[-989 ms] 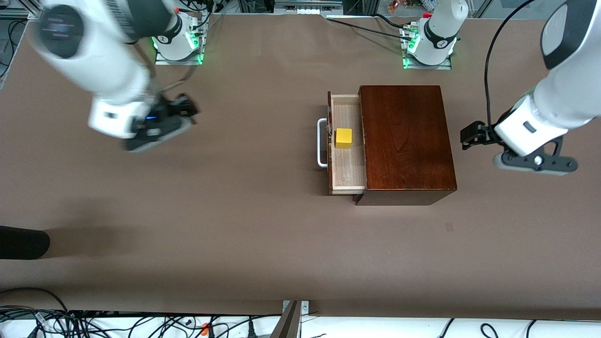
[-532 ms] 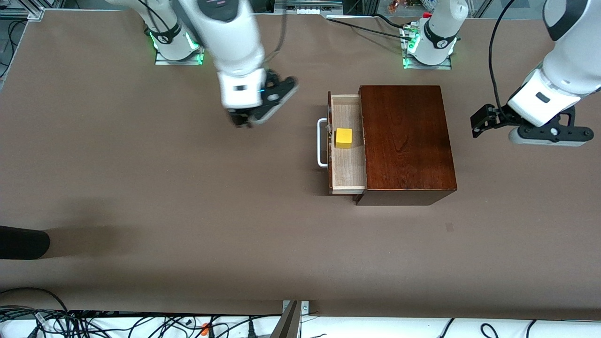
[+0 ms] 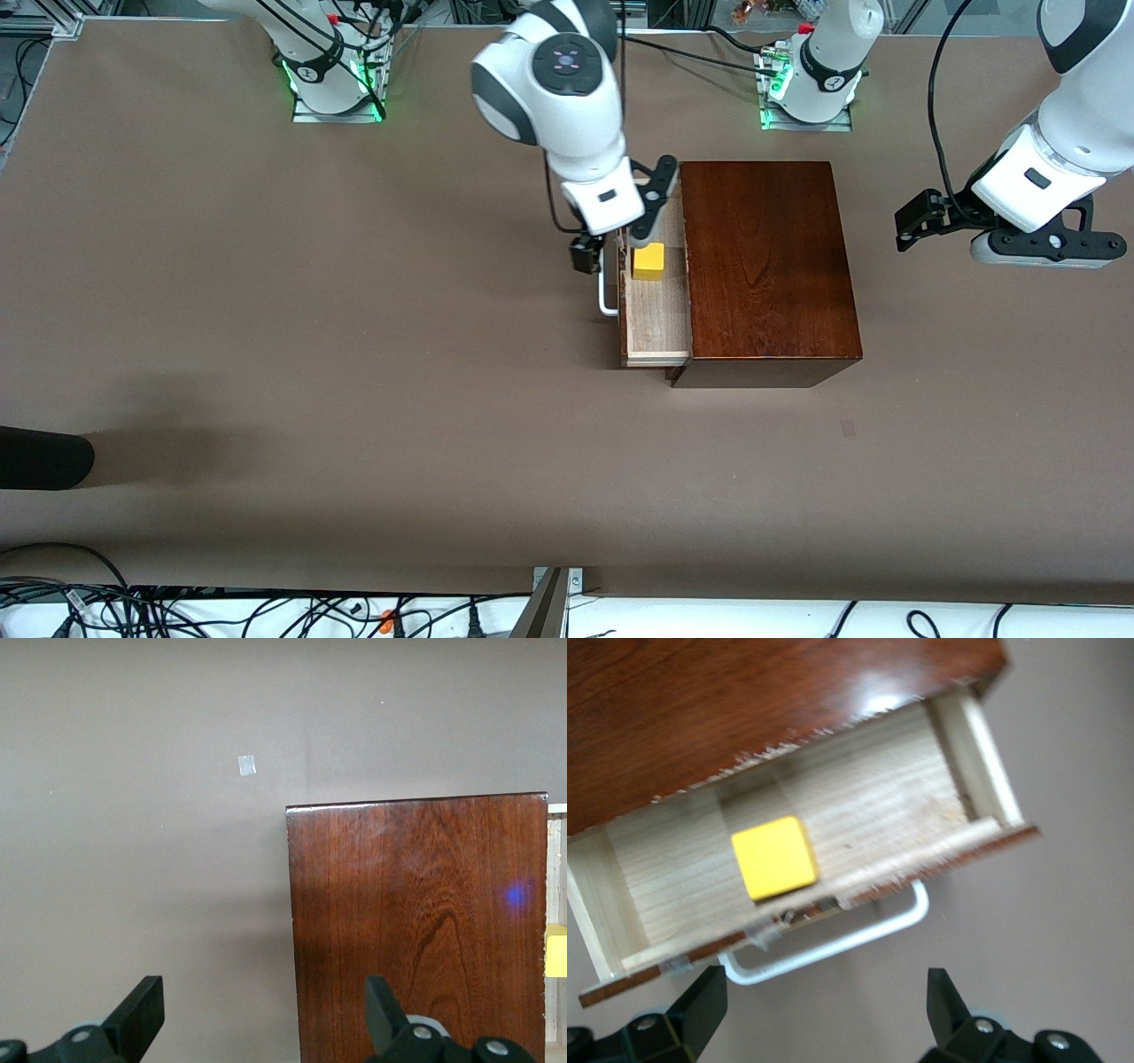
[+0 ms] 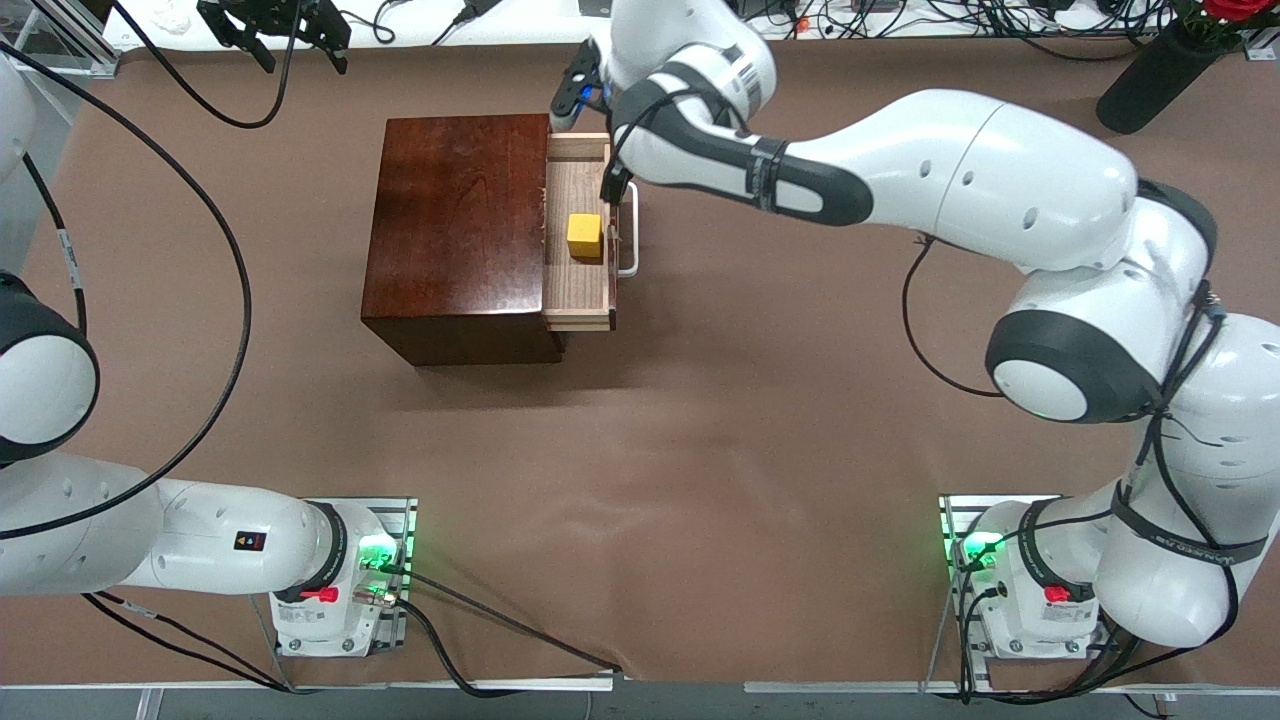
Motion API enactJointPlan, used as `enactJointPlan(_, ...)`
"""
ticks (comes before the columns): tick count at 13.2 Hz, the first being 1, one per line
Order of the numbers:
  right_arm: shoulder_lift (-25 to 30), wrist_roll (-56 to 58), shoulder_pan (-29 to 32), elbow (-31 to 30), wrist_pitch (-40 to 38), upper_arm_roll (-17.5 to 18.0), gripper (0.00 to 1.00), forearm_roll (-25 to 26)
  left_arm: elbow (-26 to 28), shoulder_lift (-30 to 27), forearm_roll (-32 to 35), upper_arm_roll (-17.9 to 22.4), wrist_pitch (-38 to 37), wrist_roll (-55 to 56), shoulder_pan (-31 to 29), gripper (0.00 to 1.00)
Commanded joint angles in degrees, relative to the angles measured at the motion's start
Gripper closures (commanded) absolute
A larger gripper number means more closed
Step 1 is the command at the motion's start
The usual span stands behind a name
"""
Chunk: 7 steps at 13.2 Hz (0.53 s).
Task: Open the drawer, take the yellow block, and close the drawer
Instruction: 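Lower the right gripper over the yellow block inside the drawer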
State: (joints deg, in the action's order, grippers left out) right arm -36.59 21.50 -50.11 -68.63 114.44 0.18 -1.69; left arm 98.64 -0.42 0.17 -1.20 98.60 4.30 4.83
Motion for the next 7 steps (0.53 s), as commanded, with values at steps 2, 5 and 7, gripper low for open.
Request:
enactJointPlan(2, -2.69, 6.44, -0.78, 3.32, -0.97, 0.35, 0.0, 2.92, 0.06, -0.72, -1.31, 0.32, -0.52, -1.48, -0.17, 0.0)
enactJointPlan(5, -5.94, 7.32, -1.65, 6.04, -1.06, 0.44, 0.0, 3.09, 0.06, -0.72, -1.31, 0.23, -0.61, -1.48, -0.17, 0.0)
enactJointPlan(7, -7.52, 7.5, -2.09, 7.63, -0.97, 0.44, 0.0, 3.18, 0.06, -0.72, -1.31, 0.23, -0.52, -1.48, -0.09, 0.0)
